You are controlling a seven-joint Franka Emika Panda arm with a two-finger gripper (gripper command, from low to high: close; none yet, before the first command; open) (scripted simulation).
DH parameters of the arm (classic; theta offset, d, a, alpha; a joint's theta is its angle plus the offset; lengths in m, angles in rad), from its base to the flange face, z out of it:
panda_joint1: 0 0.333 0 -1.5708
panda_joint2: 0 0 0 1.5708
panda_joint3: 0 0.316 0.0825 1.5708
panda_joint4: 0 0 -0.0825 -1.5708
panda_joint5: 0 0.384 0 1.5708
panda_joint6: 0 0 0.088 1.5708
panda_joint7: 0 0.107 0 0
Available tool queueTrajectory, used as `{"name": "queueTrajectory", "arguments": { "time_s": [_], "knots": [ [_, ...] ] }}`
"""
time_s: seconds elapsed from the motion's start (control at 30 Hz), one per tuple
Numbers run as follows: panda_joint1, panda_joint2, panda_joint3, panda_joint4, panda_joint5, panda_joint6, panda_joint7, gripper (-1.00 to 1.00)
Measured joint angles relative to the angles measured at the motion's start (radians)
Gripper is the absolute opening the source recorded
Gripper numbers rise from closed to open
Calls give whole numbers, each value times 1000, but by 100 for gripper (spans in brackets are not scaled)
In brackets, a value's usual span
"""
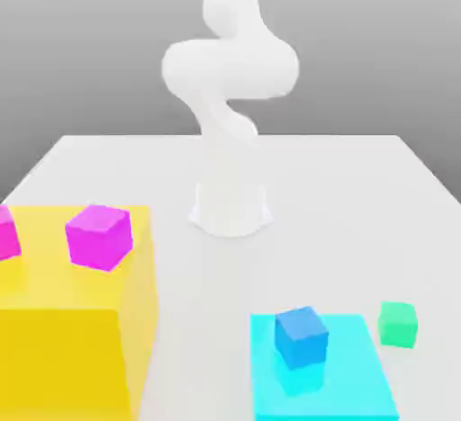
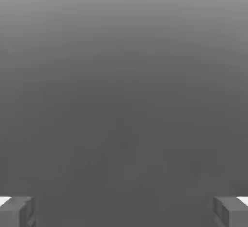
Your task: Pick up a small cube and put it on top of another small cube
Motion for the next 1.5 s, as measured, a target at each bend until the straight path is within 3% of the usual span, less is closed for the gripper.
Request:
{"name": "queueTrajectory", "arguments": {
  "time_s": [0.53, 0.77, 0.97, 1.0, 1.23, 1.43, 1.5],
  "knots": [
    [343, 587, 67, -198, 90, 295, -529, 0],
    [464, 838, 103, -285, -37, 427, -639, 0],
    [509, 1055, 59, -260, -108, 591, -614, 0],
    [512, 1076, 56, -256, -113, 608, -610, -100],
    [511, 1074, 56, -257, -117, 605, -607, -100],
    [479, 883, 86, -289, -66, 447, -658, -100],
    [426, 834, 53, -256, -54, 375, -758, -100]
  ]
}}
